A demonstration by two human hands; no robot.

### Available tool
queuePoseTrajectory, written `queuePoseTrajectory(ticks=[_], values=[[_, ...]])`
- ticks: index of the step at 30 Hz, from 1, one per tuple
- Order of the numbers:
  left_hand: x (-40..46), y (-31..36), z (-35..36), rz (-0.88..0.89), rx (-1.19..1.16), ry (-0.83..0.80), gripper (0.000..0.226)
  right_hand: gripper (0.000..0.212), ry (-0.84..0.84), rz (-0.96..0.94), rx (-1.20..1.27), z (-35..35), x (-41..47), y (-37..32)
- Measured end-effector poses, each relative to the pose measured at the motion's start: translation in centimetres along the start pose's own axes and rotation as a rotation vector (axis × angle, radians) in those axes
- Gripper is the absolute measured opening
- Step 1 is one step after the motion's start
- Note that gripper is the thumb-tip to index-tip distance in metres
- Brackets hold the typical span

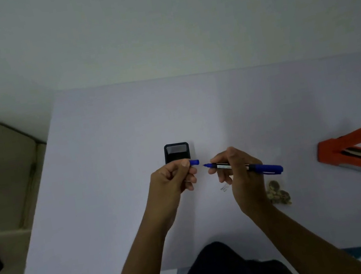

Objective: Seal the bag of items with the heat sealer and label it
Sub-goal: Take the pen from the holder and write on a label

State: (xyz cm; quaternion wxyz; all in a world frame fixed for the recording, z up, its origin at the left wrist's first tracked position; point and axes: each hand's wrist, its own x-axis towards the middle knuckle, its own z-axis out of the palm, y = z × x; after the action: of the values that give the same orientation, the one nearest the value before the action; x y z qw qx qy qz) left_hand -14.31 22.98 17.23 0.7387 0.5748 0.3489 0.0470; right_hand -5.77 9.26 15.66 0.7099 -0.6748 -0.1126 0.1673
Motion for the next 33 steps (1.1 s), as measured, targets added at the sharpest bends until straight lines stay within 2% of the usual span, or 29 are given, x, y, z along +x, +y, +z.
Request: queuePoseTrajectory(ticks=[10, 20, 23, 33], values=[[-0.6, 2.9, 0.0, 0.03, 0.072, -0.032, 0.027, 0.037, 0.068, -0.031, -0.005, 1.2, 0.9, -2.9], [-0.5, 4.0, -0.3, 0.031, 0.102, -0.083, 0.028, 0.045, 0.08, -0.01, 0.035, 2.9, 1.2, -3.7], [-0.4, 4.3, -0.3, 0.056, 0.145, -0.11, 0.029, 0.039, 0.101, -0.032, 0.05, 3.5, 1.4, -4.5], [1.0, 5.9, -0.9, 0.302, 0.335, -0.214, 0.03, 0.039, 0.153, -0.032, 0.139, 4.8, 3.2, -5.9]])
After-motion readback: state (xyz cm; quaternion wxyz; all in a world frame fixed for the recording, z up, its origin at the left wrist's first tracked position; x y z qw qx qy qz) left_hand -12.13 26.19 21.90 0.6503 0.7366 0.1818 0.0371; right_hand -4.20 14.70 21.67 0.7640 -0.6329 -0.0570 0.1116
